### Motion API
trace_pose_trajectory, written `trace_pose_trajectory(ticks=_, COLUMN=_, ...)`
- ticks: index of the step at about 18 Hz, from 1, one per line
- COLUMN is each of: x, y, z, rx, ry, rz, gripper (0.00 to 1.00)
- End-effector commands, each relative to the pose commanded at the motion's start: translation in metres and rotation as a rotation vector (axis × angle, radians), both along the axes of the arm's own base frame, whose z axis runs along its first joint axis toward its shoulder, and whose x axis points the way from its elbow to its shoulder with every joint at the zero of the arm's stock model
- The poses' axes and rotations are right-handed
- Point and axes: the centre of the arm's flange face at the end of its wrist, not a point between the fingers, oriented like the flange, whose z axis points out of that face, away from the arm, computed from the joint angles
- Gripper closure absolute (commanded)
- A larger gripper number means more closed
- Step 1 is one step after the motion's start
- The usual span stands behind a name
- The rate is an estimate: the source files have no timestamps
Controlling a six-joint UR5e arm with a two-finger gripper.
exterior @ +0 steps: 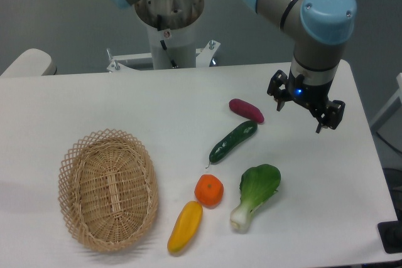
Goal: Pick up the cucumber from the table
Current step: 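Move the open gripper over the green cucumber and lower toward it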
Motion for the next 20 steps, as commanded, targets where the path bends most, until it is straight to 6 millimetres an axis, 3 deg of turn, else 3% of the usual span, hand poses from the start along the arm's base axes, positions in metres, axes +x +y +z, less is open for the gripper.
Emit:
trace_pose_trajectory(ticks=12, x=0.001, y=-0.004, z=-0.008, rx=-0.001, ry=-0.016, rz=0.015, gripper=0.0)
trace_pose_trajectory(ticks=20, x=0.032, y=-0.012, z=-0.06, rx=0.006, ry=-0.121, rz=0.1, gripper=0.0)
